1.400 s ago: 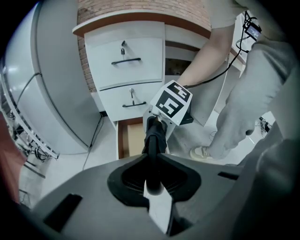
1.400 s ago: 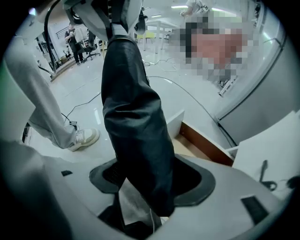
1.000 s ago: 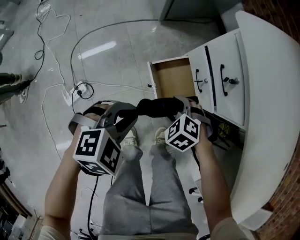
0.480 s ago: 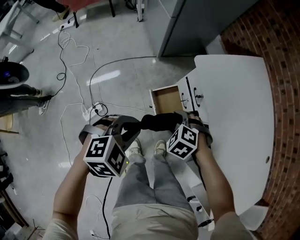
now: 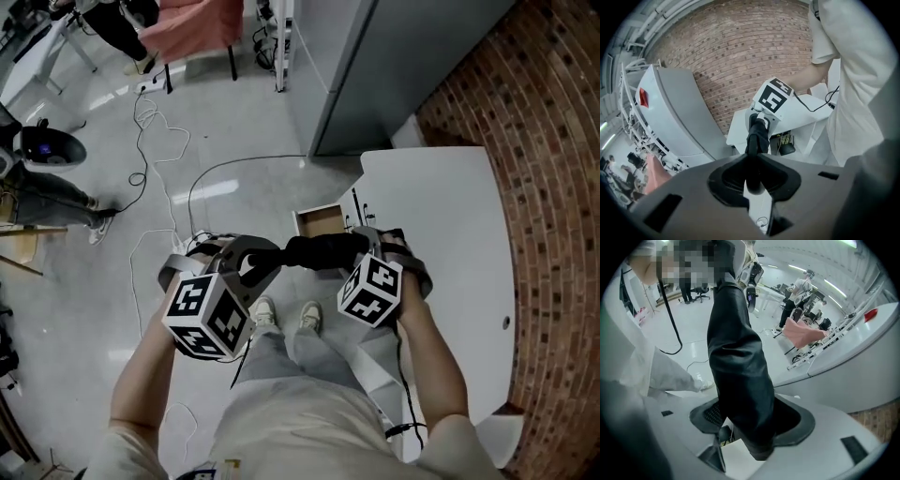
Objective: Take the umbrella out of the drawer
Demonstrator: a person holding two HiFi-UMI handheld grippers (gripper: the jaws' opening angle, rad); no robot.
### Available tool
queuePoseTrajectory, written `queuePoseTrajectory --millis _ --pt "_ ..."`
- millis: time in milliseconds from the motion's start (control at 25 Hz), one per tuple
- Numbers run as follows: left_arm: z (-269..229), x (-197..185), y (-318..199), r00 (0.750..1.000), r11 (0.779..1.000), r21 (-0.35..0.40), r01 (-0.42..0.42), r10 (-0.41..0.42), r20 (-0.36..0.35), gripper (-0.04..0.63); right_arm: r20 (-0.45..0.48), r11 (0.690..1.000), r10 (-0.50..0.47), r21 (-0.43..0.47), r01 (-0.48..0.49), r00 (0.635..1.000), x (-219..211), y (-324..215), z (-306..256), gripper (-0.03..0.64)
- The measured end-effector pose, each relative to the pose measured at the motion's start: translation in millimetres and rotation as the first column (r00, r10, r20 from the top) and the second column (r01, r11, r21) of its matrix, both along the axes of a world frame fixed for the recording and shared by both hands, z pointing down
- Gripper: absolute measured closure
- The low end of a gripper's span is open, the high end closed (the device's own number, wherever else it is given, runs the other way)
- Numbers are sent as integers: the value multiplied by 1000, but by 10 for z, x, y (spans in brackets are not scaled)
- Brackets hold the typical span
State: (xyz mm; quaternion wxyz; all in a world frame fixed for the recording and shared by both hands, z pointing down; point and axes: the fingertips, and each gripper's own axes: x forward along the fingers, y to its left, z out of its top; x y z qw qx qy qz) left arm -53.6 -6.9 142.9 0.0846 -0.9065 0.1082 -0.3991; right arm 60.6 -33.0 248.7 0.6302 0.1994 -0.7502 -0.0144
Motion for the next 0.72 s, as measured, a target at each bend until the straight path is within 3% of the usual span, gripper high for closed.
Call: queuePoseTrajectory --millis 360,720 --pt "-854 85 89 1000 995 97 6 -4 -20 534 -13 996 -29 84 30 1000 97 -4 -906 325" --pt "-1080 79 425 999 994 110 10 -6 -34 534 -24 994 -73 83 75 997 82 337 -1138 331"
